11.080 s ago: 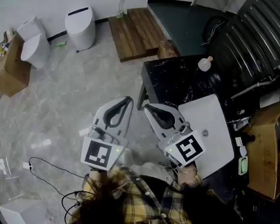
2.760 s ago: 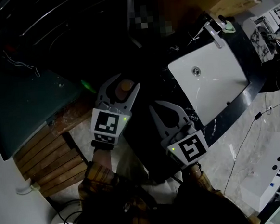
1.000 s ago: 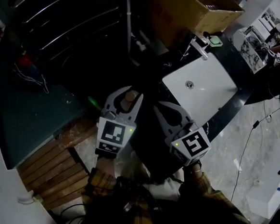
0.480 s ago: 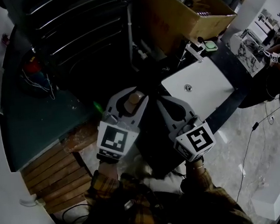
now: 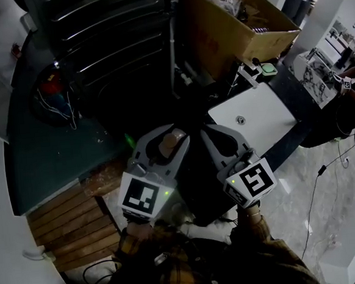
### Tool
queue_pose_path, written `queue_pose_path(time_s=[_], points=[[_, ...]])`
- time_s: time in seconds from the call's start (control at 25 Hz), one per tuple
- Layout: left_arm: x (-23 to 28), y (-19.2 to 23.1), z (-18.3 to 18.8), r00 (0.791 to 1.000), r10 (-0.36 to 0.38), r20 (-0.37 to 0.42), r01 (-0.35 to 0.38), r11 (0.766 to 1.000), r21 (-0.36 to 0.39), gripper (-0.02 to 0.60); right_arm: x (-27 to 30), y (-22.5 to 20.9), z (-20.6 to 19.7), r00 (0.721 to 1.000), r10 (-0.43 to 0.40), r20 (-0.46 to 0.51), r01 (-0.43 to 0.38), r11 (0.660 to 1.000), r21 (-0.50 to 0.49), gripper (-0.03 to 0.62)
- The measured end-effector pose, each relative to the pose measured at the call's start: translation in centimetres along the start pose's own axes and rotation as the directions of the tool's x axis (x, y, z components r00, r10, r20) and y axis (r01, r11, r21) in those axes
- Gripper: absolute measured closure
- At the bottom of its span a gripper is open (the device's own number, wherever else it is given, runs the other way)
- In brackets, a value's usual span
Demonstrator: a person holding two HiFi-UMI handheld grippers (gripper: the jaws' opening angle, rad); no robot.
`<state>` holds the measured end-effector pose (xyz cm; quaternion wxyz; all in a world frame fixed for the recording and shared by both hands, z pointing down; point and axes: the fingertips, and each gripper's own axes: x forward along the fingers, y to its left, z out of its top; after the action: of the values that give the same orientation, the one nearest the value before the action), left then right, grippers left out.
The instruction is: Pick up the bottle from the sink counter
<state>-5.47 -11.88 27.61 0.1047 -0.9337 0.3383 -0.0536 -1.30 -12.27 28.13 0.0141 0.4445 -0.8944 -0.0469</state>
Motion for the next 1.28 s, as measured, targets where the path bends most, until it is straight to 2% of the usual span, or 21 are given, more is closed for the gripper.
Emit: queue_pose_path(time_s=[0.08, 0.24, 0.6, 1.28], points=[[-0.7, 0.1, 0.2, 1.000, 0.004, -0.009, -0.004, 1.000, 0.024, 0.456, 0.1, 0.3, 0.5, 1.000, 0.008, 0.004, -0.008, 1.000, -0.012, 0.577], [-2.0, -0.2, 0.5, 1.000, 0.008, -0.009, -0.008, 1.000, -0.011, 0.456, 0.3, 1.3, 0.9, 1.000, 0.026, 0.006, -0.026, 0.999, -0.021, 0.577], [-3.9, -0.5, -0.3, 0.999, 0.015, -0.033, -0.016, 1.000, -0.018, 0.456, 0.5, 3.0, 1.2, 0.998, 0.069, 0.009, -0.069, 0.998, 0.001, 0.577], [-3.4, -1.1, -1.1, 0.999, -0.011, -0.042, 0.010, 0.999, -0.035, 0.456, 0.5, 2.9, 0.6, 0.998, 0.062, -0.014, -0.062, 0.998, -0.014, 0.577]])
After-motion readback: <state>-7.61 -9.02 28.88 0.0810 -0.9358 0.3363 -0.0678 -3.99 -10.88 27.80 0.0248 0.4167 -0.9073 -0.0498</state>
